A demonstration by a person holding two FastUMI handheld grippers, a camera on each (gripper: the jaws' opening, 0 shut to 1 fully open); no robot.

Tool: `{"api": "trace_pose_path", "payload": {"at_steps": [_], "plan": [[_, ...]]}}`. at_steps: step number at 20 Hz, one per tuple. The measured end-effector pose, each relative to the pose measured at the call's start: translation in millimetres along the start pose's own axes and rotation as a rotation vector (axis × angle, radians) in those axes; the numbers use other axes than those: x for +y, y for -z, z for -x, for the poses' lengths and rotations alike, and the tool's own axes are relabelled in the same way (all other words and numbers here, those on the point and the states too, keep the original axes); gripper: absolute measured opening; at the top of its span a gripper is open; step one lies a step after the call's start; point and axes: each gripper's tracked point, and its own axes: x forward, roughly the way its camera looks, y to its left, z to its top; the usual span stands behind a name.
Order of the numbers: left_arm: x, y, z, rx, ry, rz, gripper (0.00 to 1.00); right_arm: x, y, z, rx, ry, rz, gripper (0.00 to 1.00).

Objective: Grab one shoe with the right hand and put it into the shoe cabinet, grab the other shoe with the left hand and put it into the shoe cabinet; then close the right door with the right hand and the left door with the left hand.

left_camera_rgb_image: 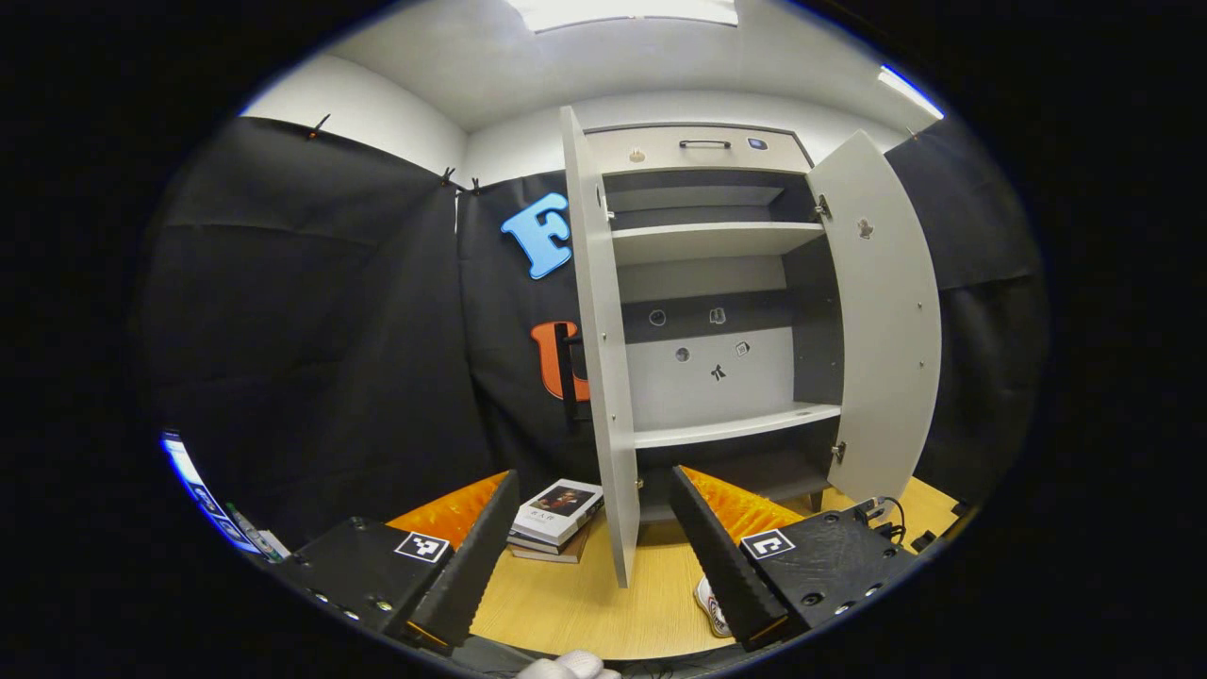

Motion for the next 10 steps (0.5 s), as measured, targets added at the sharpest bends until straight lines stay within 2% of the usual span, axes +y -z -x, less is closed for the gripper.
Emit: {"api": "trace_pose_path", "payload": {"at_steps": [2, 3, 6, 8, 9, 10], "plan": [[1.0, 1.8, -3.8, 0.006, -0.011, 0.001, 0.96, 3.6, -8.4, -12.0, -0.005, -0.014, -0.026, 0.64], [1.0, 1.6, -5.7, 0.007, -0.018, -0.001, 0.96, 3.1, -14.9, -19.5, -0.018, -0.015, -0.039, 0.53], [-0.1, 6.2, -13.8, 0.023, -0.028, -0.010, 0.96, -3.4, -26.4, -39.4, -0.053, 0.012, -0.059, 0.49], [-3.5, 6.2, -18.0, 0.031, -0.027, -0.010, 0.96, -10.3, -29.3, -48.0, -0.065, 0.032, -0.089, 0.21], [-6.2, 6.4, -20.3, 0.036, -0.024, -0.008, 1.00, -9.8, -29.2, -51.5, -0.064, 0.021, -0.115, 0.25], [-8.4, 7.6, -24.5, 0.039, -0.021, -0.008, 0.96, -8.2, -28.3, -52.0, -0.052, 0.004, -0.144, 0.14]]}}
